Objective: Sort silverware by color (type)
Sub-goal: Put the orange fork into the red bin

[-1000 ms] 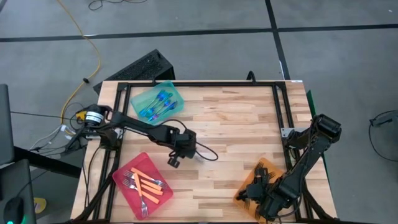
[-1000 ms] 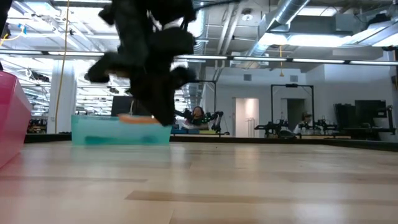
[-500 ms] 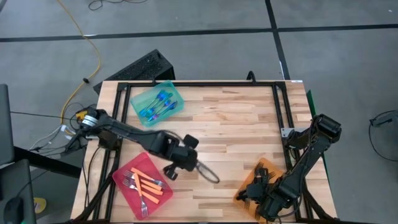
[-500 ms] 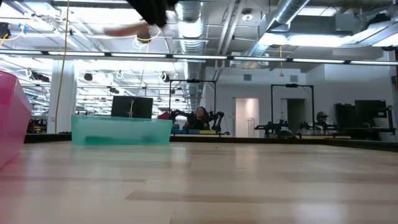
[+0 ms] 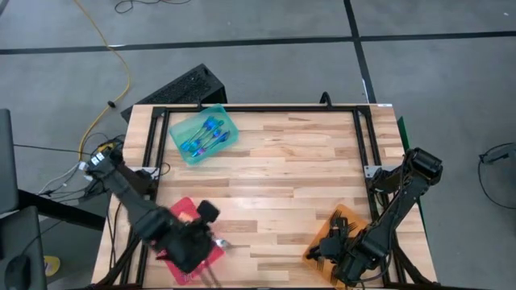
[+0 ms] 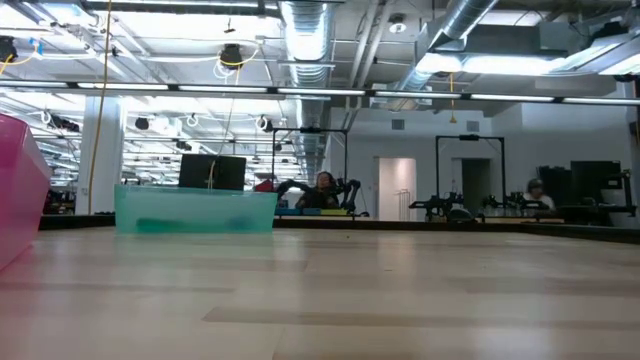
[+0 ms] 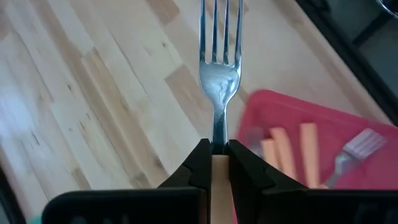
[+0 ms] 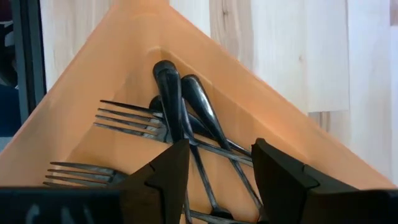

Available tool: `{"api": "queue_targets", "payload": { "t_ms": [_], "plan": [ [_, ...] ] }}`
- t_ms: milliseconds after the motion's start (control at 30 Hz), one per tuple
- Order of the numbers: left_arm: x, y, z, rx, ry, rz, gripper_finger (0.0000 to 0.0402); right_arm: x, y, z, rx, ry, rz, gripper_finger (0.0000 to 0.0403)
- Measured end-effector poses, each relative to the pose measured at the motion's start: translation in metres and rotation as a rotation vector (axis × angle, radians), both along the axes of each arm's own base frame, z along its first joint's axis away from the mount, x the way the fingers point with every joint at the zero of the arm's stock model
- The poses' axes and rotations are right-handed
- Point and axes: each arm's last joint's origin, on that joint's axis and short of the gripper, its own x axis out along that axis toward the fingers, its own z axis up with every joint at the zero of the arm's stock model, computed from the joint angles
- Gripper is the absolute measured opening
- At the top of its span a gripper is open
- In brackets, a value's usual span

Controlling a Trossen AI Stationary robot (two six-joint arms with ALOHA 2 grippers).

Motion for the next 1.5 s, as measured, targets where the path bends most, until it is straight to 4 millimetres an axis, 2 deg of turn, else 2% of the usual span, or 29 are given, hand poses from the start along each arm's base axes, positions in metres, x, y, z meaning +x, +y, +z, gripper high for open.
{"api": "queue_targets", "payload": {
  "t_ms": [167,333,533,667,967,1100,1267,1500],
  "plan": [
    [-0.029,-0.024,-0.004,0.006,0.001,0.046,0.0014,0.000,0.000,0.000,-0.014,-0.002,0.022,0.0194],
    [-0.043,-0.032,-0.017,0.033,0.002,0.097,0.0015,0.004,-0.003,0.000,-0.019,-0.009,0.008,0.0194],
    [-0.052,-0.026,-0.054,0.126,0.122,0.134,0.0016,0.009,-0.007,0.000,-0.026,-0.016,-0.013,0.0194],
    [-0.057,-0.021,-0.077,0.105,0.185,0.121,0.0016,0.010,-0.009,0.000,-0.026,-0.016,-0.019,0.0194],
    [-0.066,0.002,-0.100,-0.036,0.090,0.121,0.0017,0.013,-0.011,0.000,-0.034,-0.014,-0.008,0.0194],
    [-0.069,0.012,-0.118,-0.042,0.171,0.094,0.0017,0.013,-0.011,0.000,-0.034,-0.015,-0.008,0.0194],
    [-0.070,0.016,-0.141,-0.064,0.209,0.022,0.0017,0.013,-0.011,0.000,-0.034,-0.015,-0.008,0.0194],
    [-0.062,0.023,-0.146,-0.039,0.187,-0.014,0.0018,0.013,-0.011,0.000,-0.034,-0.015,-0.008,0.0194]
  ]
}}
